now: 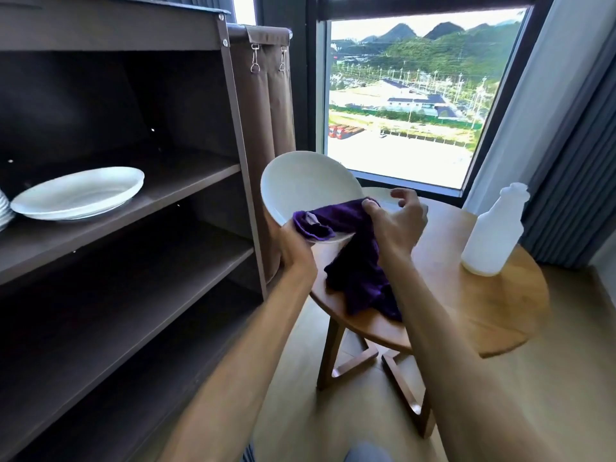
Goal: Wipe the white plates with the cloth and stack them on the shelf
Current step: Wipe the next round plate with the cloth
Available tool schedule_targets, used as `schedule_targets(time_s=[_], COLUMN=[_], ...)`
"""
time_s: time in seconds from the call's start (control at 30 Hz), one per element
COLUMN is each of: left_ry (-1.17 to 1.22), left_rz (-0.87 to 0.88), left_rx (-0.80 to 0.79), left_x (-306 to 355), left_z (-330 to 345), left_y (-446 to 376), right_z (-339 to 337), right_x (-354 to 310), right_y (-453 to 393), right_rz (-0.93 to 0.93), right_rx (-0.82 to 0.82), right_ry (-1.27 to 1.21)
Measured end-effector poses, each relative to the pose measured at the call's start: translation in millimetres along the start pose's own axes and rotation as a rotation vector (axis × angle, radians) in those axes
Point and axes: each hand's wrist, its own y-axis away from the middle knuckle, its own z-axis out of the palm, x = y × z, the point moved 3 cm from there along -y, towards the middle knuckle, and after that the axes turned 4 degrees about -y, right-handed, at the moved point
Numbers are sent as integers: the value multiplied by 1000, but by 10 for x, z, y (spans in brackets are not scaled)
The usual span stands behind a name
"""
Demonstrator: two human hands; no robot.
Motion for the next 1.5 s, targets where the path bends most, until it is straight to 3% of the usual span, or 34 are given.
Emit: schedule_targets(time_s=[0.03, 0.13, 0.23, 0.37, 0.47, 0.57, 0.7, 0.8, 0.87, 0.97, 1.0, 1.13, 1.23, 1.3, 1.43, 1.5], left_ry=[26, 22, -57, -193, -300, -385, -392, -492, -594, -849, -870, -607, -537, -593, -971, -891], left_rz=[-13, -38, -83, 6, 92, 14, 22, 51, 98, 103, 96, 145, 104, 128, 87, 84], left_rx=[-10, 21, -18, -55, -241, -309, -119, -93, -216, -574, -598, -228, -113, -212, -630, -562], left_x=[-48, -242, -381, -133, 26, 166, -40, -116, 63, 407, 447, 163, -112, 22, 485, 535], left_z=[24, 42, 39, 14, -76, -15, 96, 97, 97, 121, 122, 129, 144, 165, 172, 174], left_y=[-3, -80, -134, 4, -174, -301, 65, 136, -90, -350, -406, -198, 27, -65, -503, -539], right_z=[36, 259, 362, 333, 216, 224, 378, 353, 227, 48, 42, 280, 421, 403, 272, 316], right_x=[119, 316, 297, 310, 295, 314, 366, 374, 367, 360, 332, 324, 385, 449, 489, 509], right_y=[72, 274, 346, 229, 127, 86, 74, 73, 53, -46, -51, -37, -32, -59, -102, -146], right_rz=[113, 510, 605, 600, 553, 560, 583, 553, 527, 448, 429, 513, 570, 573, 530, 542], right_rx=[-8, -320, -443, -286, -221, -187, -95, -129, -145, -117, -106, -6, -6, -34, -83, -67], right_ry=[-19, -391, -641, -863, -884, -864, -953, -992, -986, -963, -958, -988, -1069, -1064, -1025, -1022])
